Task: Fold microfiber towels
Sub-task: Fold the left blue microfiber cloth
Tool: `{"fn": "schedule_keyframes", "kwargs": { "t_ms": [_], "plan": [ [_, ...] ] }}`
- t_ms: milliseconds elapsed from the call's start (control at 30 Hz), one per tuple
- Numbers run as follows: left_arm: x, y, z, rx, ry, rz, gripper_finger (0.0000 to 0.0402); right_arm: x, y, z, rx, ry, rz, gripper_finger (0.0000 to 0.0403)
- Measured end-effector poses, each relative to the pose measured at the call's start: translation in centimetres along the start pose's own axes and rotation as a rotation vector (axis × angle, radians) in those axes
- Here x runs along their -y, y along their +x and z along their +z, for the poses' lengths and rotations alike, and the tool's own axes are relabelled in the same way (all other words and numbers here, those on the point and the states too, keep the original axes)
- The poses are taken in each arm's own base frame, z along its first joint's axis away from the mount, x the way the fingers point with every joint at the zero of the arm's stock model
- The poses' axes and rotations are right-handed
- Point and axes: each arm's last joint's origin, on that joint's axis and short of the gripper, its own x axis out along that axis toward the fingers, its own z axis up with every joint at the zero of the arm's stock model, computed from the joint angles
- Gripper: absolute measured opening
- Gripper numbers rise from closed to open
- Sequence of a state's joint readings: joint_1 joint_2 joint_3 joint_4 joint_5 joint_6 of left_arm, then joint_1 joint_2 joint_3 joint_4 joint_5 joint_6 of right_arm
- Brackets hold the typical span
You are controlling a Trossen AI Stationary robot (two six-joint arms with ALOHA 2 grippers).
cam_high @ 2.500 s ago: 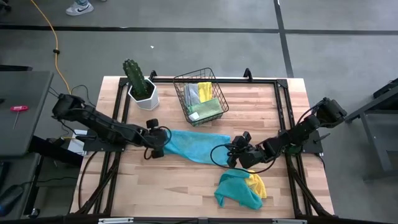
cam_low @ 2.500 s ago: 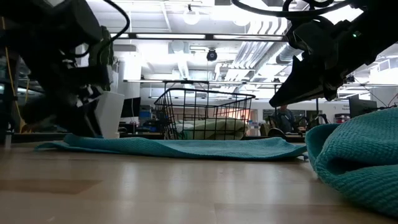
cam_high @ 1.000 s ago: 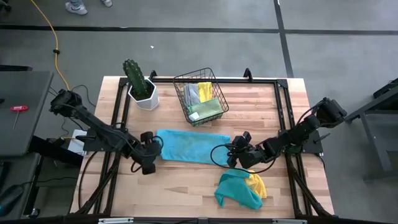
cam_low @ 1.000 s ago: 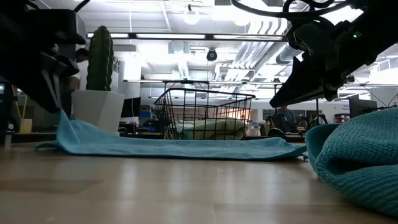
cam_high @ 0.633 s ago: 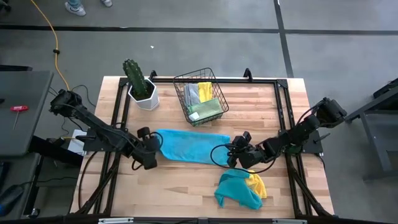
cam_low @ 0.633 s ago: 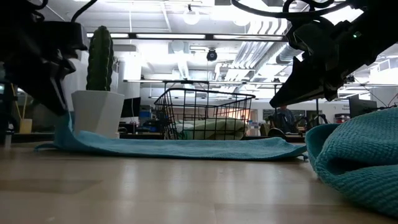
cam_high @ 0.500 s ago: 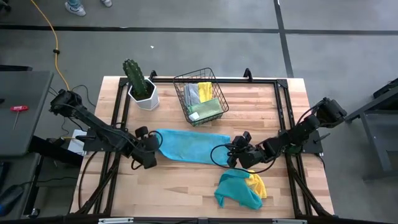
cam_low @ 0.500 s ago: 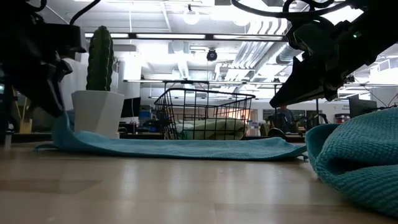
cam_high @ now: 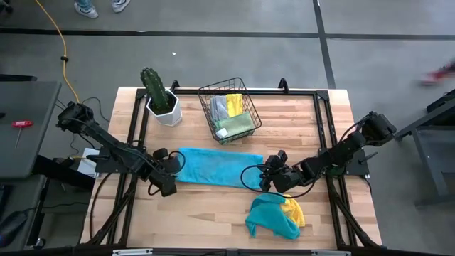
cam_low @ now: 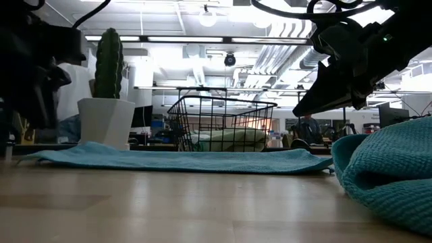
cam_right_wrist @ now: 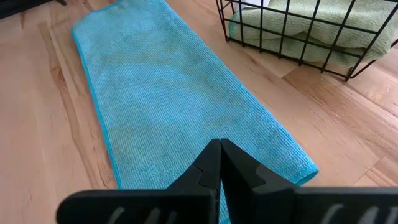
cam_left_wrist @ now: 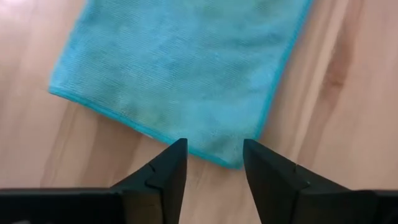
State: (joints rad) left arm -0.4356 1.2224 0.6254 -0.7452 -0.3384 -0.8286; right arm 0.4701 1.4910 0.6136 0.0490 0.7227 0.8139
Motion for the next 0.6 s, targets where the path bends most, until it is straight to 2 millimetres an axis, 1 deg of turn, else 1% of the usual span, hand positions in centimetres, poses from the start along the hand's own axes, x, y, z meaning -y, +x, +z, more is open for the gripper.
{"fn": "schedule_keyframes", "kwargs": {
  "t_ms": [100,233,300,367,433,533,600],
  "plan": [
    [-0.6,0.1,0.6,0.090,-0.026,0.091,0.0150,0.0,0.0,0.0,0.000,0.000,0.000,0.0000],
    [-2.1,0.3,1.9,0.319,-0.110,0.336,0.0148,0.0,0.0,0.0,0.003,0.006,0.002,0.0000],
    [-2.9,0.6,2.3,0.346,-0.148,0.403,0.0148,0.0,0.0,0.0,0.002,0.023,0.002,0.0000],
    [-3.7,1.2,2.7,0.311,-0.174,0.404,0.0148,0.0,0.0,0.0,0.002,0.026,0.002,0.0000],
    [-4.3,2.2,2.8,0.280,-0.185,0.353,0.0148,0.0,0.0,0.0,0.002,0.025,0.001,0.0000],
    [-4.9,3.8,2.7,0.266,-0.167,0.271,0.0148,0.0,0.0,0.0,0.003,0.023,-0.003,0.0000],
    [-5.5,4.5,2.5,0.249,-0.165,0.247,0.0147,0.0,0.0,0.0,0.004,0.023,-0.004,0.0000]
  ]
}}
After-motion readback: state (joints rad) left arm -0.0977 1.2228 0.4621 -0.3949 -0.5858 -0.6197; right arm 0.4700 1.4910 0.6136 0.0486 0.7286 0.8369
